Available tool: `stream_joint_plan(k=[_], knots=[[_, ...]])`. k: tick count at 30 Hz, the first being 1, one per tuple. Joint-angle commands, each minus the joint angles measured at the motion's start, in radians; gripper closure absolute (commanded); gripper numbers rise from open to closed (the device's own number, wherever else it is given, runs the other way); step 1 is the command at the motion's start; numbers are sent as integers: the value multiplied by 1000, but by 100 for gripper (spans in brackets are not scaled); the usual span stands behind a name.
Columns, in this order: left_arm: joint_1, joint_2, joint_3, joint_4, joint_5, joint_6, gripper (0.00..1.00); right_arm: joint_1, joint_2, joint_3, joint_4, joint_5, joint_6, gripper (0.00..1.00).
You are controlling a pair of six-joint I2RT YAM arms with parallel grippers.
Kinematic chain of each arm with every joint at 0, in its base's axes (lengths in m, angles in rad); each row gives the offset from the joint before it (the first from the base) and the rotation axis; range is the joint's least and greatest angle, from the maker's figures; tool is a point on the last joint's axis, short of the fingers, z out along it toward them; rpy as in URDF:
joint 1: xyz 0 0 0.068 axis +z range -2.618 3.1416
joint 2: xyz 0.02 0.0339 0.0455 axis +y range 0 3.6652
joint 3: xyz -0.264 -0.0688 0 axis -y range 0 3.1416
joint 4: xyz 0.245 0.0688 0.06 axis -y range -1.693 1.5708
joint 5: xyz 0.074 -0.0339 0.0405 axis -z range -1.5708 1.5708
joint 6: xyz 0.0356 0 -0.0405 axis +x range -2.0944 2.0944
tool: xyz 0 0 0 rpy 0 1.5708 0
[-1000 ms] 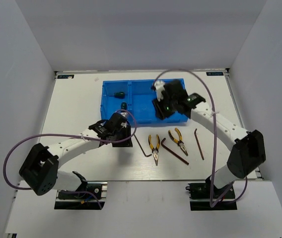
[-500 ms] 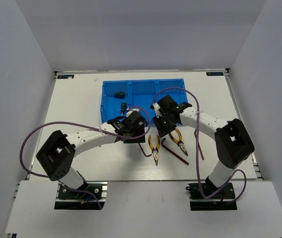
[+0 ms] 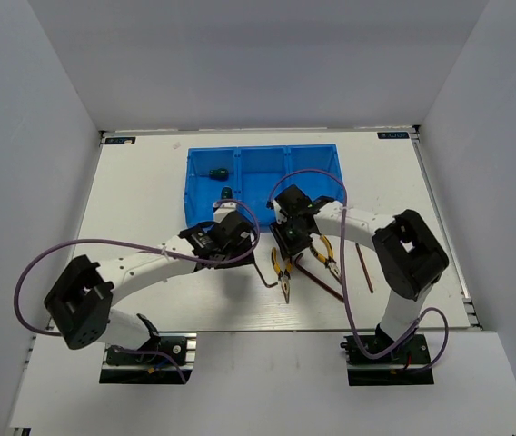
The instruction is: Sort the tools into containers
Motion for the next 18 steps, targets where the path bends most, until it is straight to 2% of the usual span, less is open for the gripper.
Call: stream_joint_plan(k=[1, 3, 6, 7, 9, 10, 15, 18], knots=[[-5, -74, -36, 1, -37, -38, 32, 23, 18, -10, 52, 103, 25, 57], [-5, -84, -46, 1, -37, -38, 32, 35, 39, -16, 58, 137, 28, 57], [-5, -75, -46, 19, -37, -38, 33, 41, 58, -25, 65, 156, 32, 64], [-5, -66, -46, 19, -37, -38, 33, 40, 55, -28, 62, 151, 31, 75], [-5, -46, -46, 19, -37, -38, 33, 41, 49, -27, 58, 136, 32, 88], [-14, -28, -37, 31, -37, -38, 33, 38, 26, -16, 43, 122, 35, 100], [-14, -15, -36, 65, -28, -49, 33, 27, -64, 107, -86, -46, 3, 100], [-14, -15, -55, 79, -19, -49, 34, 24, -102, 208, -129, -80, -37, 100]])
